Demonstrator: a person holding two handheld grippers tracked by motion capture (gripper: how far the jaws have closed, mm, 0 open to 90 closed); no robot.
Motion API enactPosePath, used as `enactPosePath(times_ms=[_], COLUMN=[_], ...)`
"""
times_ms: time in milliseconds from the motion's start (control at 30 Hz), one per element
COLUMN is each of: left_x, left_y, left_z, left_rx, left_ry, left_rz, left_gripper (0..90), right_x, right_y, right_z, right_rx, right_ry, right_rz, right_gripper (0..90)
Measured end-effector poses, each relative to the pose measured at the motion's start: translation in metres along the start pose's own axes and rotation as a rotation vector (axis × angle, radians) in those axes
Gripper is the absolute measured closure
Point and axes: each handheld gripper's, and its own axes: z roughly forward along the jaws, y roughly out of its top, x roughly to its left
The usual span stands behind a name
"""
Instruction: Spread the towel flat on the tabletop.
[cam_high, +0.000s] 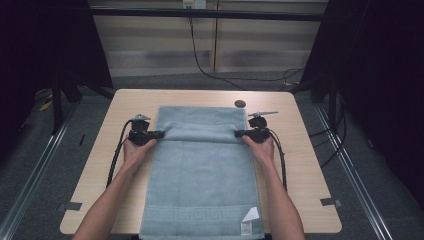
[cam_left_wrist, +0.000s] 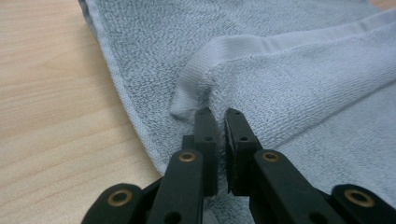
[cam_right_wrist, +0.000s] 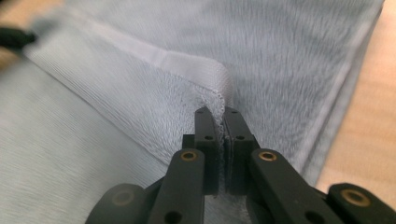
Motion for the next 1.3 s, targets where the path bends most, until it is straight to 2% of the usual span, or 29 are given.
enactPosePath(times_ms=[67,133,167,200,233,267,300,333,367,400,433,467,500,533,600,667,700,733,833,867,900,1000,1133,1267,1300], left_x=[-0.003,-0.01,-0.01,-0.019,-0.023,-0.023,-0.032,-0.036,-0.036,-0.039,-0.042,-0.045,-0.051,-0.051,-0.058,-0.066,-0.069,-0.077,-0.085,-0.091,-0.091,-0.096,-0.098,-0.097,-0.097], left_y=[0.006,0.02,0.02,0.03,0.035,0.035,0.045,0.049,0.049,0.053,0.057,0.06,0.067,0.067,0.071,0.074,0.074,0.071,0.062,0.048,0.048,0.019,-0.017,-0.046,-0.05], left_z=[-0.008,-0.031,-0.031,-0.048,-0.058,-0.058,-0.075,-0.083,-0.083,-0.09,-0.096,-0.101,-0.113,-0.113,-0.126,-0.144,-0.15,-0.164,-0.174,-0.179,-0.179,-0.179,-0.17,-0.162,-0.162], left_rx=[-0.014,-0.081,-0.081,-0.122,-0.136,-0.136,-0.182,-0.196,-0.196,-0.217,-0.235,-0.258,-0.282,-0.282,-0.294,-0.307,-0.313,-0.326,-0.324,-0.314,-0.314,-0.299,-0.262,-0.216,-0.214], left_ry=[-0.013,-0.044,-0.044,-0.047,-0.049,-0.049,-0.063,-0.069,-0.069,-0.079,-0.092,-0.103,-0.126,-0.126,-0.145,-0.146,-0.148,-0.16,-0.166,-0.185,-0.185,-0.207,-0.25,-0.262,-0.266], left_rz=[0.009,0.027,0.027,0.053,0.071,0.071,0.104,0.121,0.121,0.125,0.129,0.133,0.137,0.137,0.141,0.178,0.183,0.197,0.22,0.242,0.242,0.229,0.196,0.169,0.159], left_gripper=[84.7,84.6,84.6,84.5,84.6,84.6,84.5,84.6,84.5,84.5,84.5,84.5,84.5,84.4,84.4,84.4,84.4,84.5,84.5,84.2,84.2,84.2,84.1,83.4,83.4], right_x=[0.003,0.007,0.011,0.014,0.018,0.022,0.025,0.028,0.032,0.032,0.037,0.037,0.043,0.045,0.047,0.055,0.059,0.069,0.079,0.09,0.09,0.103,0.104,0.1,0.1], right_y=[0.008,0.015,0.019,0.023,0.028,0.033,0.039,0.044,0.05,0.05,0.059,0.059,0.065,0.067,0.067,0.066,0.065,0.059,0.051,0.038,0.038,0.01,-0.026,-0.061,-0.061], right_z=[-0.013,-0.025,-0.032,-0.038,-0.046,-0.054,-0.063,-0.072,-0.081,-0.081,-0.1,-0.1,-0.118,-0.123,-0.13,-0.144,-0.15,-0.162,-0.171,-0.178,-0.178,-0.18,-0.169,-0.159,-0.159], right_rx=[-0.048,-0.096,-0.115,-0.135,-0.157,-0.176,-0.197,-0.224,-0.239,-0.239,-0.279,-0.279,-0.314,-0.321,-0.333,-0.34,-0.341,-0.343,-0.343,-0.331,-0.331,-0.274,-0.193,-0.136,-0.136], right_ry=[0.019,0.035,0.042,0.045,0.047,0.048,0.054,0.054,0.055,0.055,0.056,0.056,0.067,0.07,0.076,0.081,0.087,0.095,0.11,0.122,0.122,0.127,0.132,0.155,0.155], right_rz=[-0.031,-0.048,-0.056,-0.07,-0.081,-0.094,-0.102,-0.116,-0.126,-0.126,-0.155,-0.155,-0.17,-0.178,-0.183,-0.205,-0.219,-0.255,-0.282,-0.319,-0.319,-0.363,-0.351,-0.312,-0.312], right_gripper=[87.1,87.0,87.0,87.0,86.9,86.9,86.8,86.8,86.8,86.8,86.8,86.8,86.8,86.8,86.8,86.7,86.7,86.7,86.7,86.7,86.7,86.7,86.7,86.5,86.5])
